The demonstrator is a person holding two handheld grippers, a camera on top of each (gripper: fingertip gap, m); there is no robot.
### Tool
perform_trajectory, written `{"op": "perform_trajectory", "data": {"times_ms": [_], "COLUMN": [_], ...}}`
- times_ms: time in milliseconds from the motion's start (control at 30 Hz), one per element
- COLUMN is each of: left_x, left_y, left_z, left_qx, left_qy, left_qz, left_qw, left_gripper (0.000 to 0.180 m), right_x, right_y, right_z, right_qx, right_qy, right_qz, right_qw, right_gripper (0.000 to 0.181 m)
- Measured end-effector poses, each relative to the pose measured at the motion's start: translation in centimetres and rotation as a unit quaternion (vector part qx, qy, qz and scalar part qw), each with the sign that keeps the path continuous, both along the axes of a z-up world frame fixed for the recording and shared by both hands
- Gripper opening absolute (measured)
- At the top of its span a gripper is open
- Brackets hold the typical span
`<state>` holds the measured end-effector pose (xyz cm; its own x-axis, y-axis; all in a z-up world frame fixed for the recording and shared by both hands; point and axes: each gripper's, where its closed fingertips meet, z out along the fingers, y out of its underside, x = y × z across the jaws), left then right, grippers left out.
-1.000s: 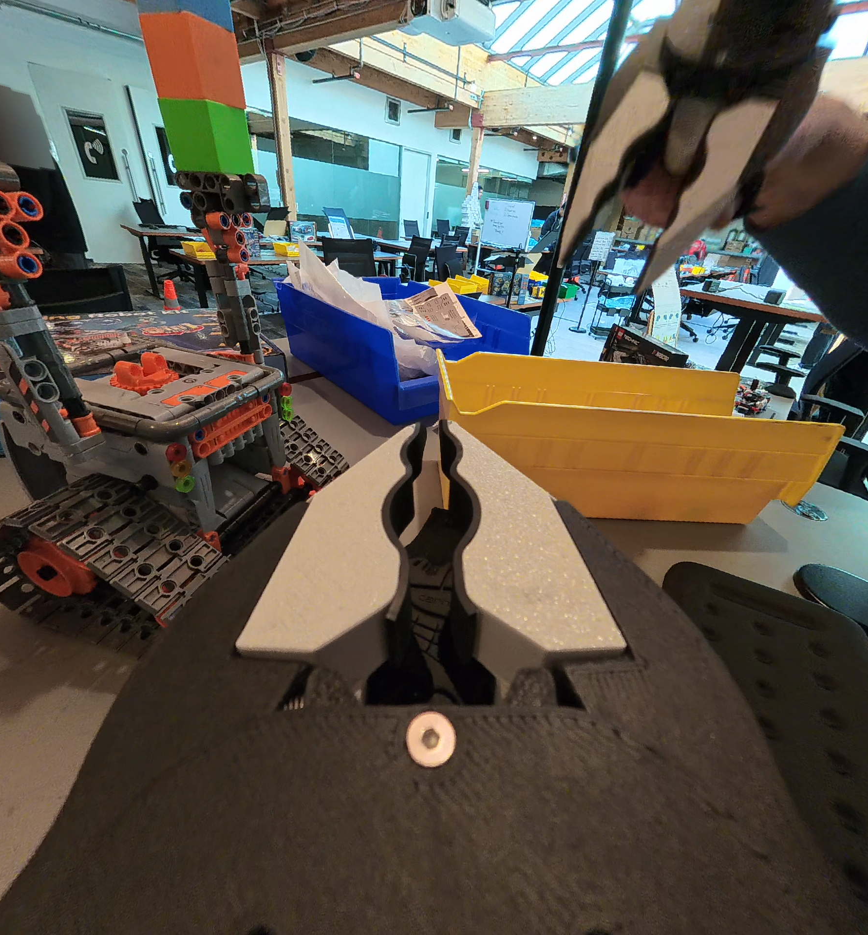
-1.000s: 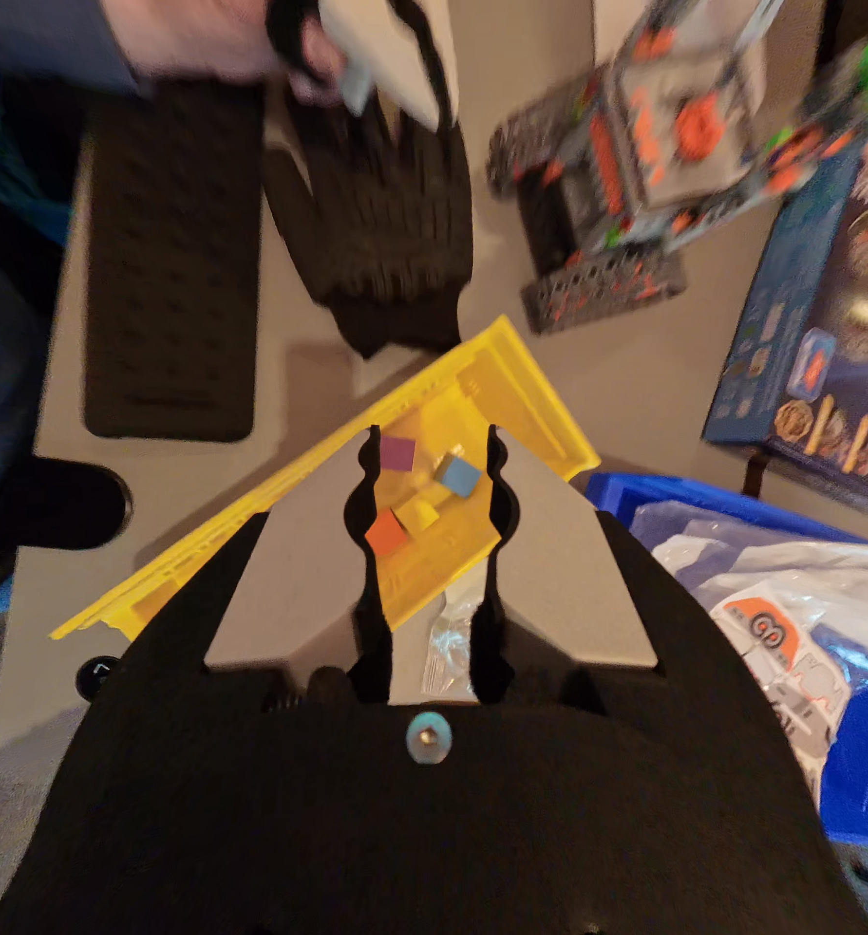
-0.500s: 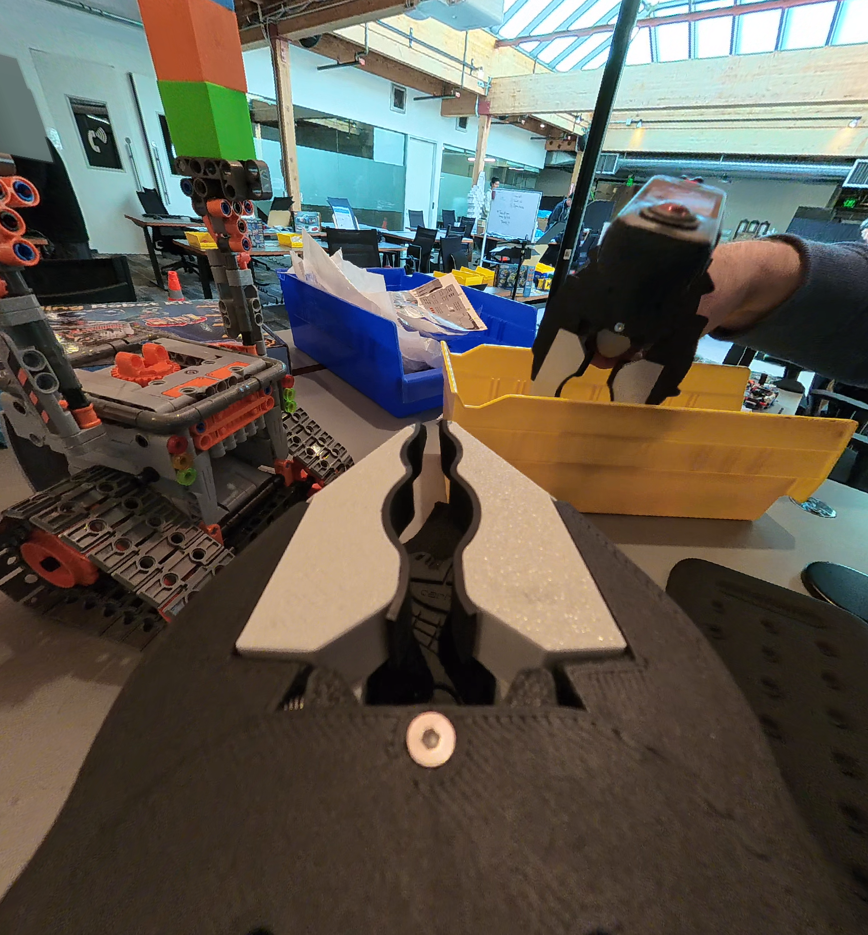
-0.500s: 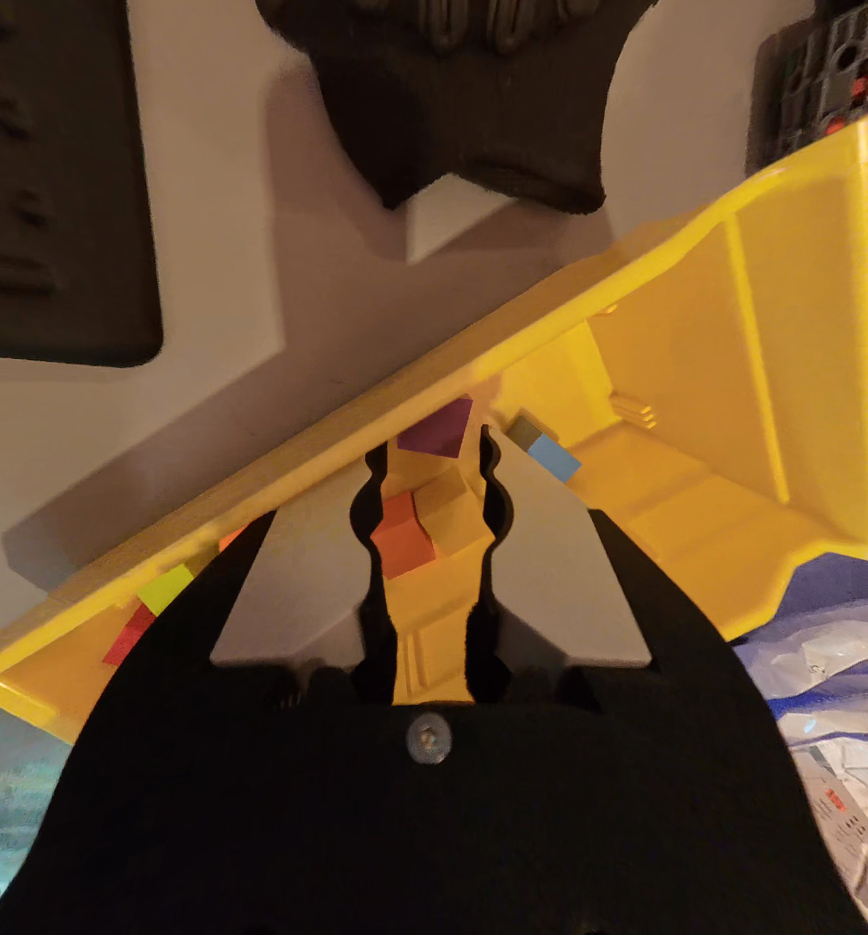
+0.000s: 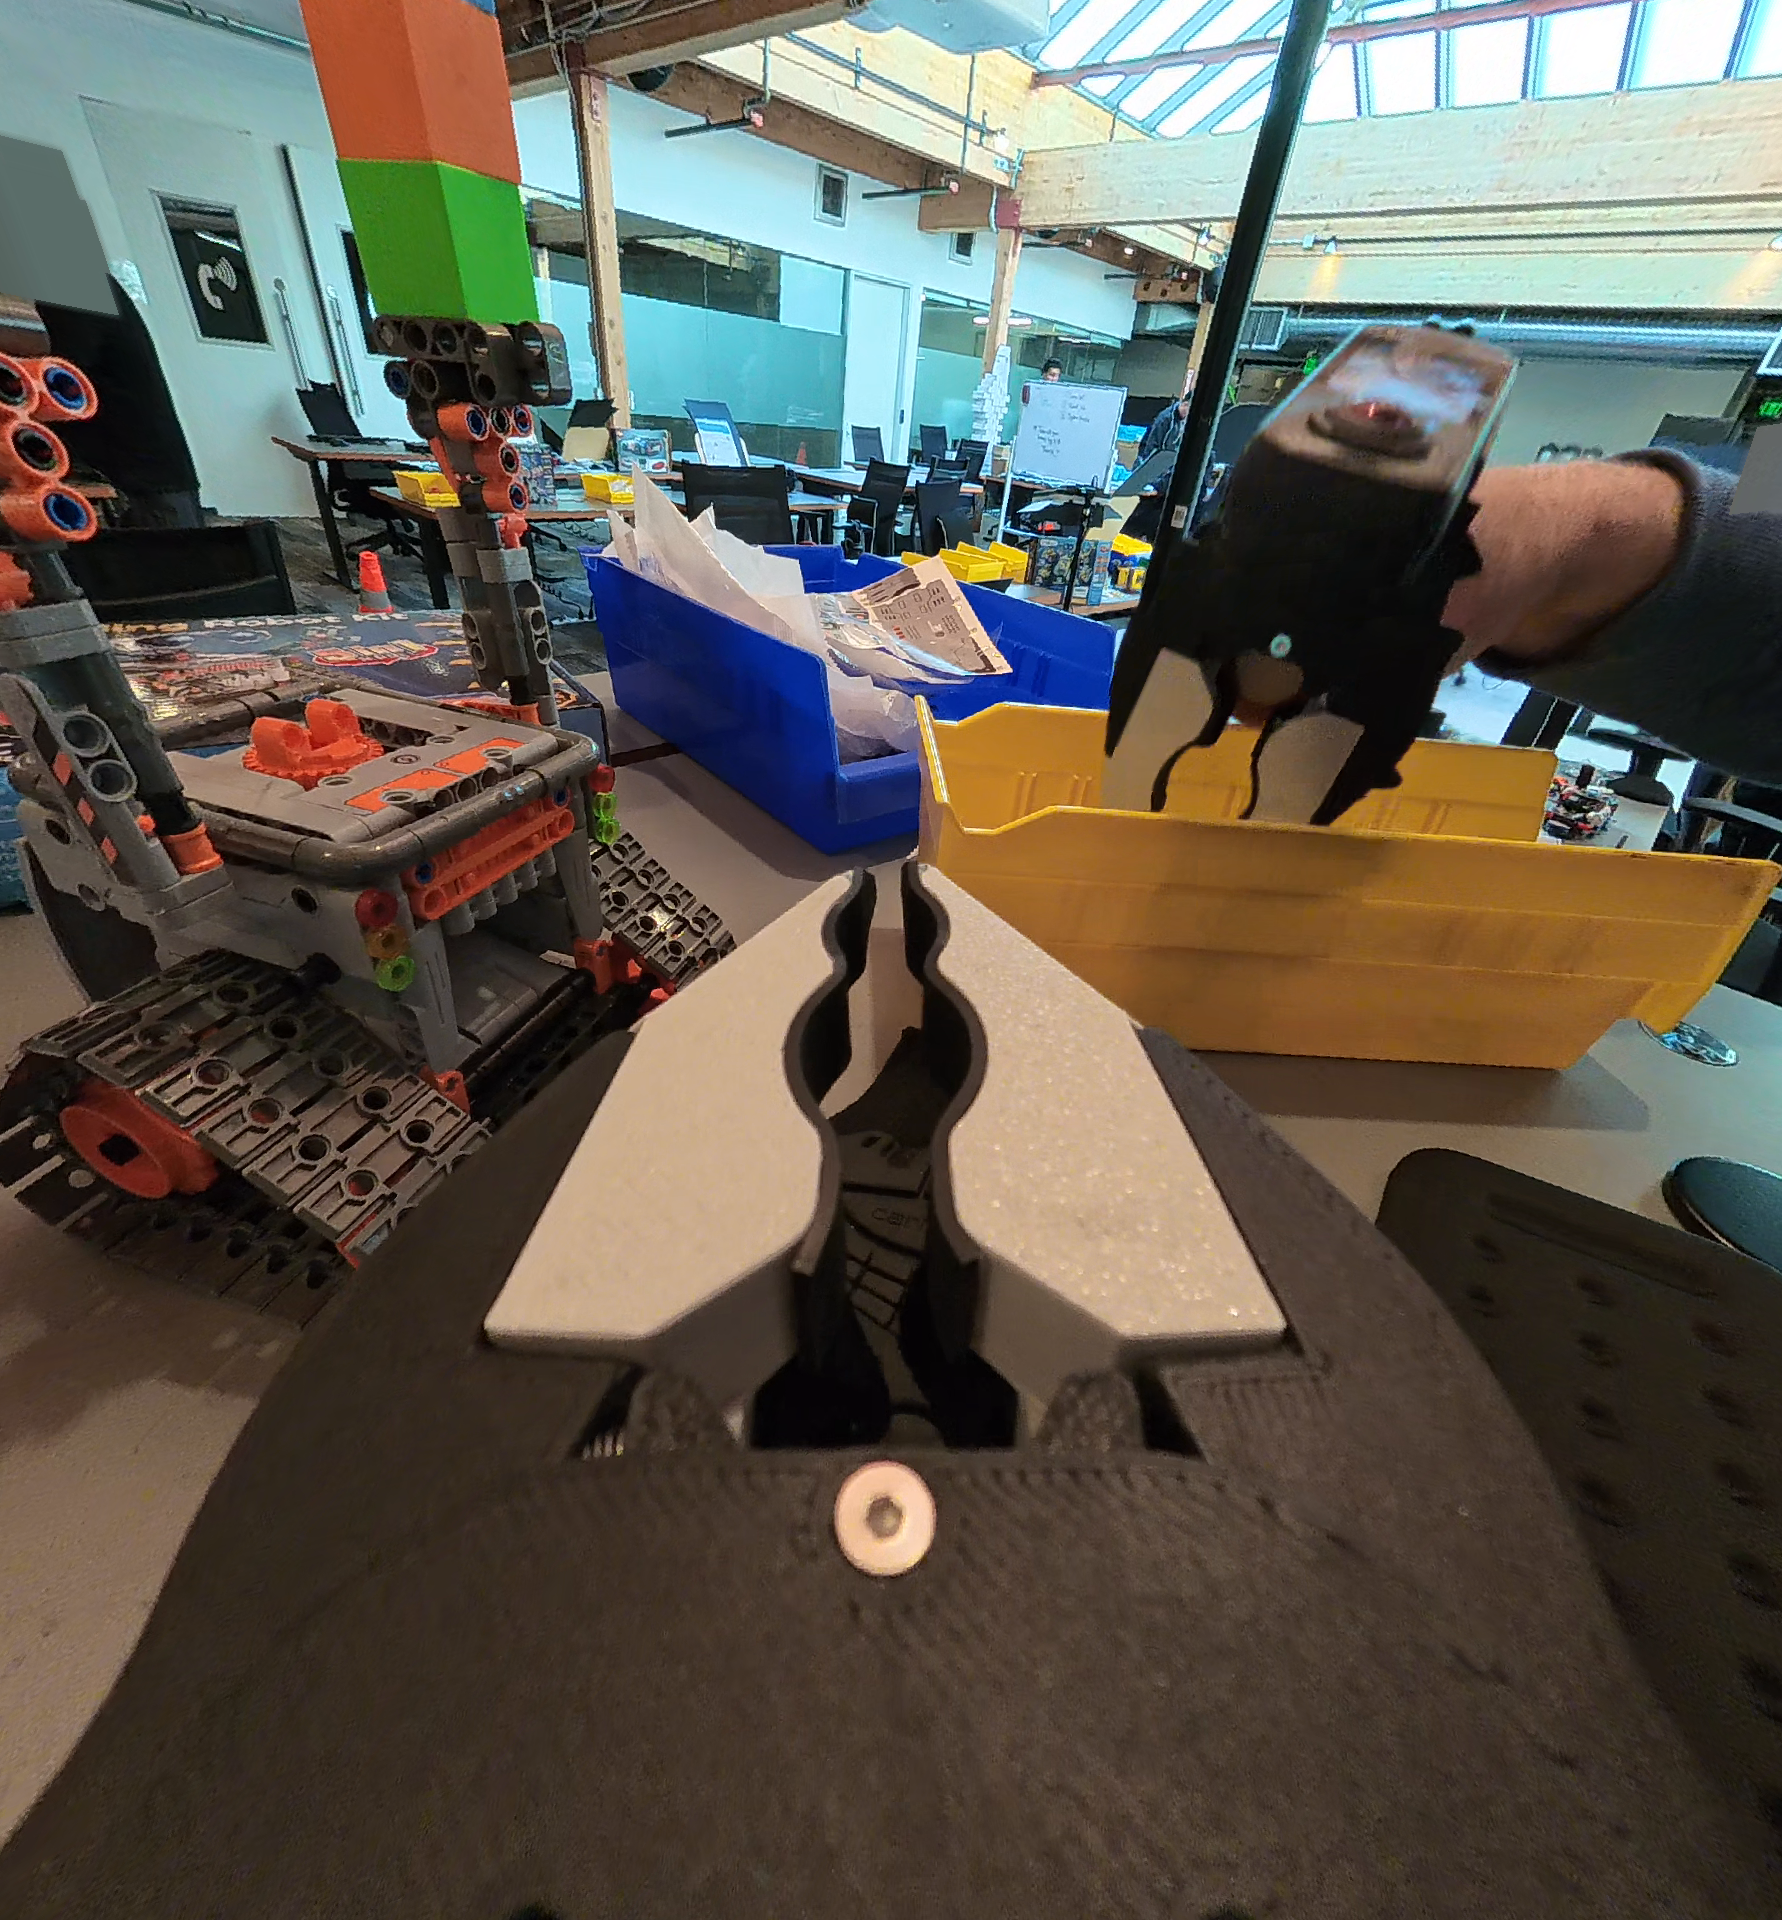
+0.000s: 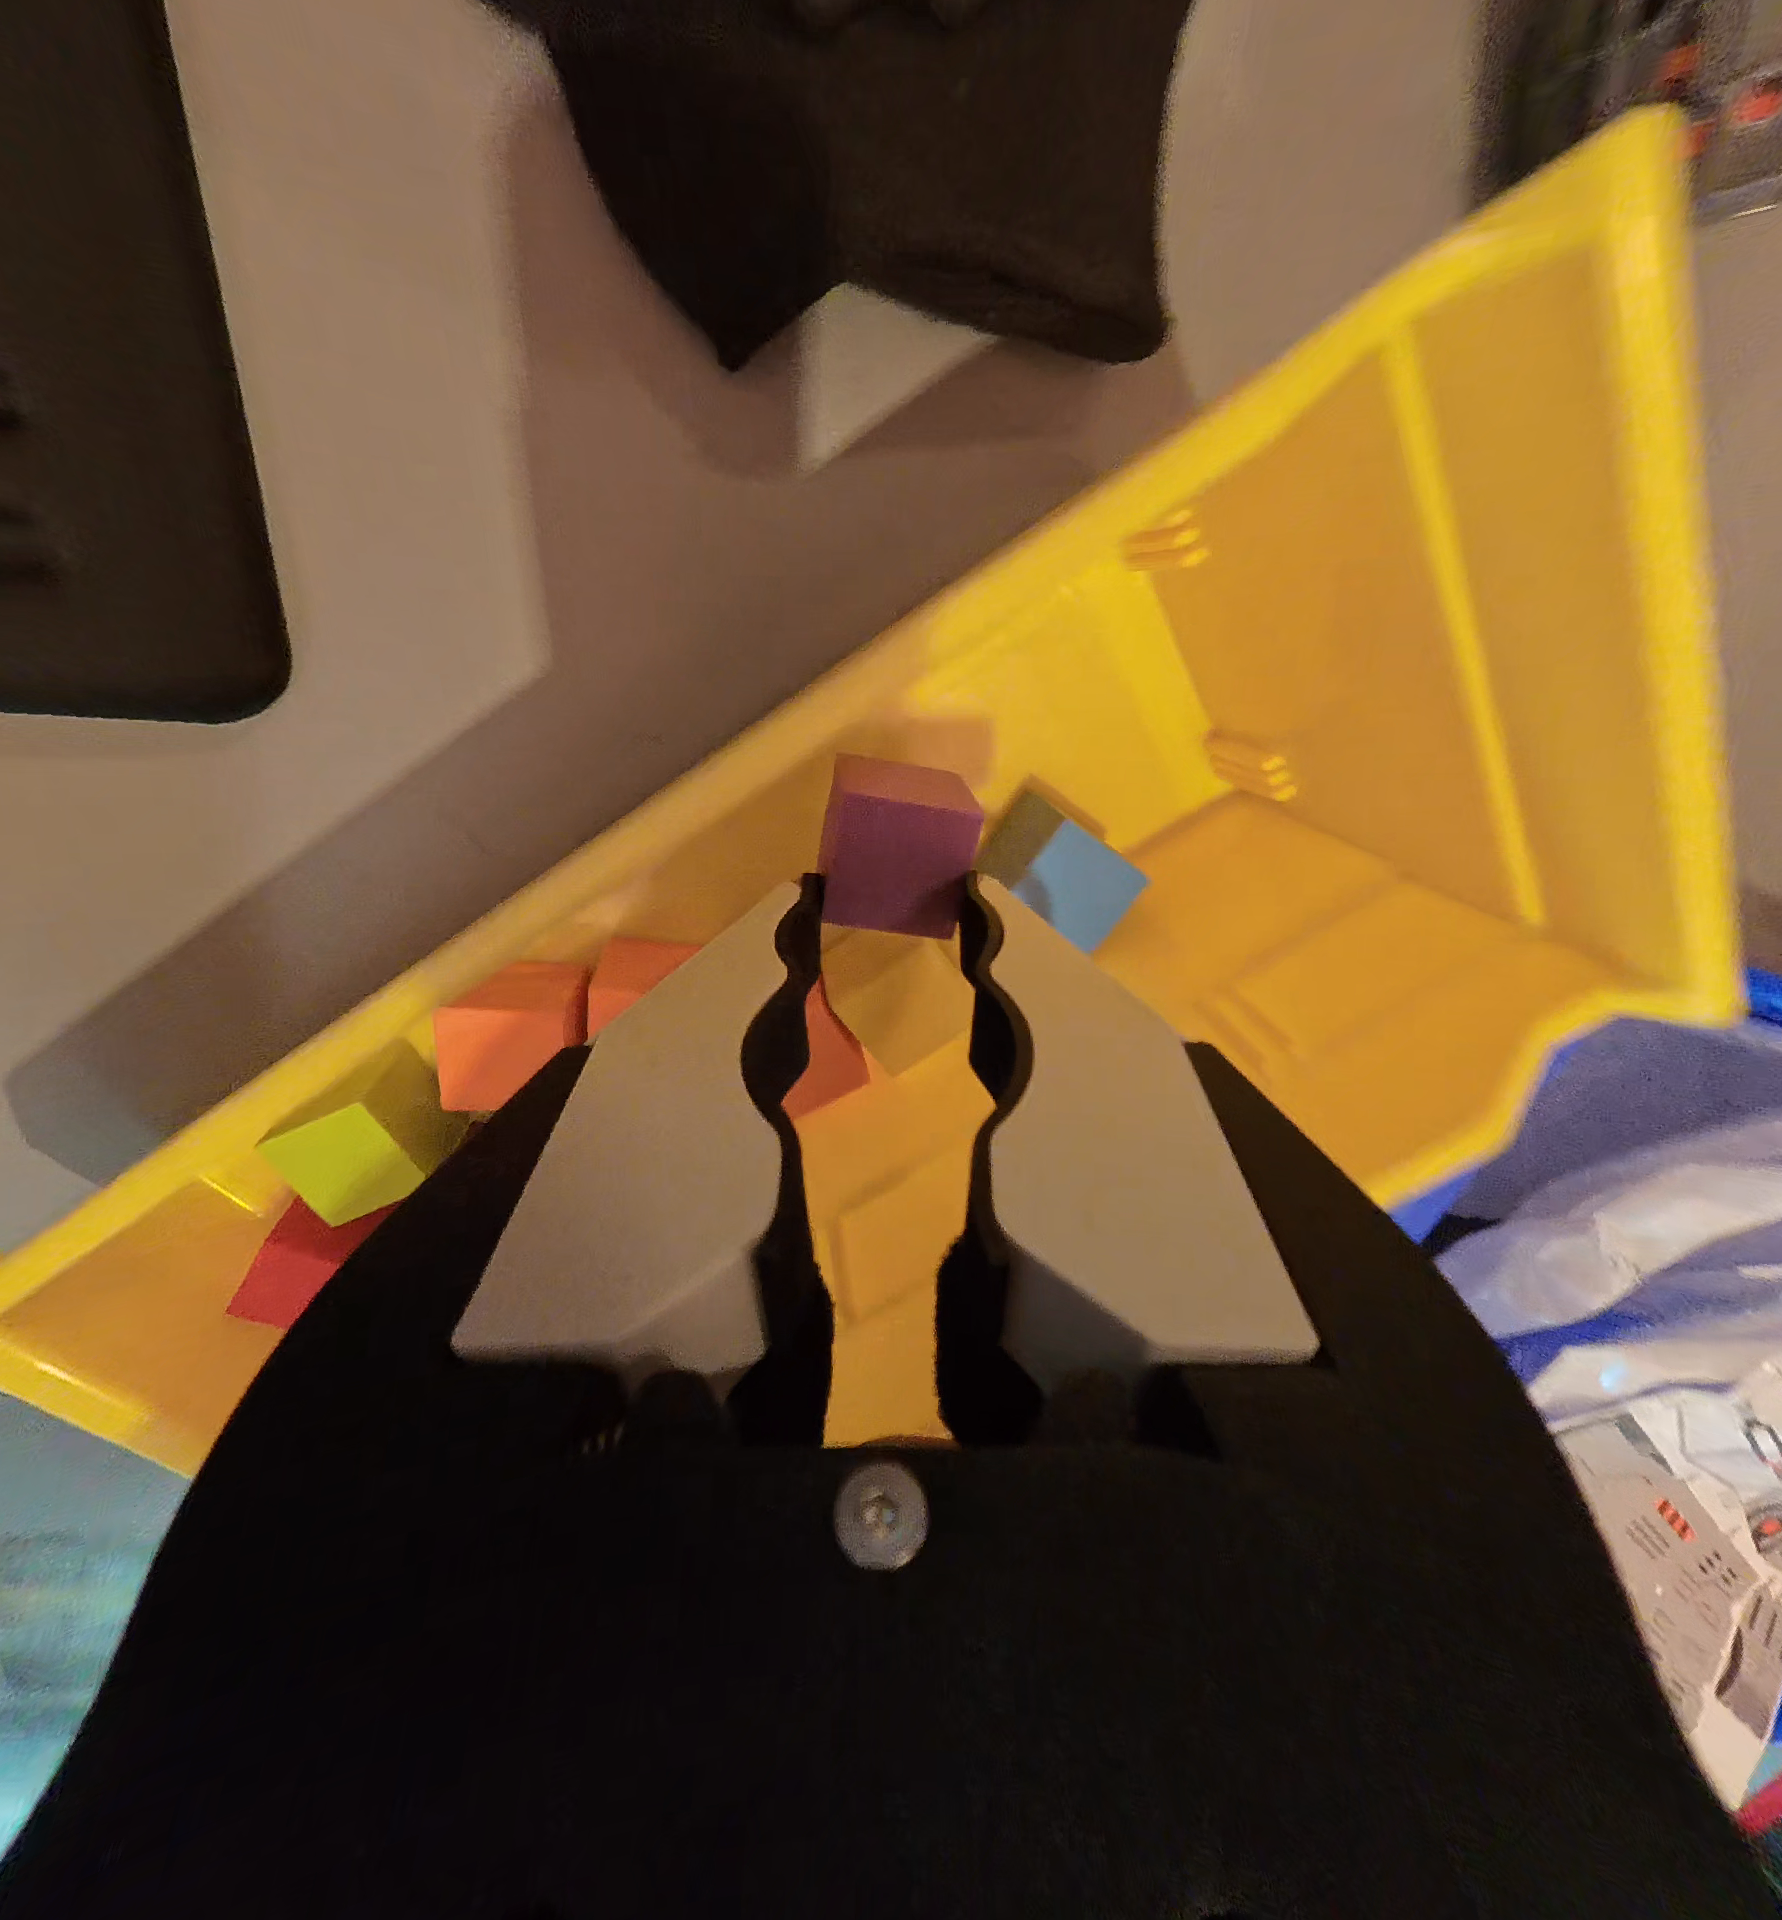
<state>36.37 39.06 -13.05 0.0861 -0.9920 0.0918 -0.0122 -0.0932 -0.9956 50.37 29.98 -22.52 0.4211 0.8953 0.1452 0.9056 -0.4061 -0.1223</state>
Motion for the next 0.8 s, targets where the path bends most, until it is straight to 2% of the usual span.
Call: {"op": "perform_trajectory", "data": {"times_ms": [133,233,433,633,700,800], "left_x": [0.1,0.1,-0.1,-0.5,0.0,0.8], "left_y": [0.0,0.0,0.0,-1.3,-3.3,-6.5], "left_z": [-0.1,-0.1,0.0,2.7,4.7,8.5], "left_qx": [-0.001,-0.002,-0.003,0.029,0.051,0.045], "left_qy": [0.001,0.002,-0.002,-0.033,-0.043,-0.083], "left_qz": [0.000,0.000,0.003,0.012,-0.004,-0.053], "left_qw": [1.000,1.000,1.000,0.999,0.998,0.994], "left_gripper": [0.004,0.004,0.004,0.011,0.016,0.026], "right_x": [0.4,0.2,-1.6,-4.4,-5.5,-7.5], "right_y": [1.2,2.5,4.0,2.7,2.0,1.3], "right_z": [4.4,9.4,19.9,22.8,23.1,23.3], "right_qx": [0.060,0.120,0.227,0.191,0.181,0.182], "right_qy": [0.063,0.141,0.348,0.485,0.516,0.541], "right_qz": [-0.025,-0.030,-0.014,-0.014,-0.005,0.019], "right_qw": [0.996,0.982,0.909,0.853,0.837,0.821], "right_gripper": [0.024,0.025,0.025,0.025,0.025,0.025]}}
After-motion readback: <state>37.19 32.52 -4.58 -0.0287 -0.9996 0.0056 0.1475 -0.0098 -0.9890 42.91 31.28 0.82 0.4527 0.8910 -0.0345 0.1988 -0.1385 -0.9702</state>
